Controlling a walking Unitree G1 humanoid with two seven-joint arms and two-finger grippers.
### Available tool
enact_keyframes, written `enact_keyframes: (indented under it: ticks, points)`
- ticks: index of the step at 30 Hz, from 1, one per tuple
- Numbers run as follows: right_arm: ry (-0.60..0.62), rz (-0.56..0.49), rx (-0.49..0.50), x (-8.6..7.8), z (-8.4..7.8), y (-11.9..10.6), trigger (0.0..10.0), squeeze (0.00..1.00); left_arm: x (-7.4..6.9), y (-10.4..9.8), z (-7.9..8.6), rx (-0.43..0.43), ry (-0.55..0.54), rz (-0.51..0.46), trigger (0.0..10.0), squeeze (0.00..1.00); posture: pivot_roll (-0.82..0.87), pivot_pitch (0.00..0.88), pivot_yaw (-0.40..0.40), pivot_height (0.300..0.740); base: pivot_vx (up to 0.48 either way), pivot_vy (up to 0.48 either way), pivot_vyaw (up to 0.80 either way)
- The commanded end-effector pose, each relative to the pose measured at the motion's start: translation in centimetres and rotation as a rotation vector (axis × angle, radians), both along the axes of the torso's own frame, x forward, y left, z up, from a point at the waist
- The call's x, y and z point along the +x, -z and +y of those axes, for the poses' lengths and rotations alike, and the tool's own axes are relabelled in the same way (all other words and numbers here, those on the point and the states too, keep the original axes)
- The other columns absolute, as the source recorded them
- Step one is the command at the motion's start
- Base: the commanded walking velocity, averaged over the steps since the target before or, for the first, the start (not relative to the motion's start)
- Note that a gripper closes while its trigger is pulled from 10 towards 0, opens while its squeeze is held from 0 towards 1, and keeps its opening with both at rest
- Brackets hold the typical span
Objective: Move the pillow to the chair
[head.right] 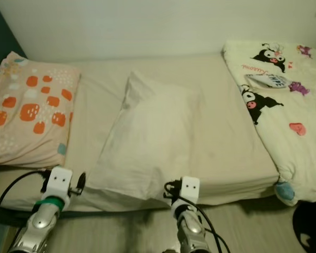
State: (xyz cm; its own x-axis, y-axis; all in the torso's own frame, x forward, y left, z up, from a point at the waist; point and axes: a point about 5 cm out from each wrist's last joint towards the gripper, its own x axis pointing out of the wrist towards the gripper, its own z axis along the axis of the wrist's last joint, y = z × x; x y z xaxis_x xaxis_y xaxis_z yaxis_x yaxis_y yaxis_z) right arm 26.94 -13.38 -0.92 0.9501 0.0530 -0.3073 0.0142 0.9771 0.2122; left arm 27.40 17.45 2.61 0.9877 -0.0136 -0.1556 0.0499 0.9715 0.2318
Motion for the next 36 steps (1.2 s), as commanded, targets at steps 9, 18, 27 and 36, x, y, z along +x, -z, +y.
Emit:
enact_keyframes:
  ticks: [9,18,27,36]
  points:
    - [-0.039,-0.073,-0.025,0.2,1.4,-0.9,10.0,0.00,-0.8,0.0,-0.9,-0.055,0.008,0.003,10.0,0.00,0.05,0.046,0.064,0.740,0.000,0.000,0.00]
    - [0.004,-0.078,-0.024,0.1,0.2,-1.0,10.0,0.00,-0.5,-1.0,-0.3,-0.095,-0.053,-0.035,10.0,0.00,0.02,0.035,0.086,0.740,0.000,0.000,0.00]
    - [0.024,-0.077,-0.045,0.6,-0.2,-1.3,10.0,0.00,0.1,-1.7,-0.2,-0.095,-0.040,-0.042,10.0,0.00,0.03,0.052,0.074,0.740,0.000,0.000,0.00]
    - [-0.018,-0.061,-0.041,0.7,0.4,-1.2,10.0,0.00,0.4,-2.4,-0.2,-0.121,-0.069,-0.073,10.0,0.00,0.02,0.071,0.088,0.740,0.136,0.000,-0.44]
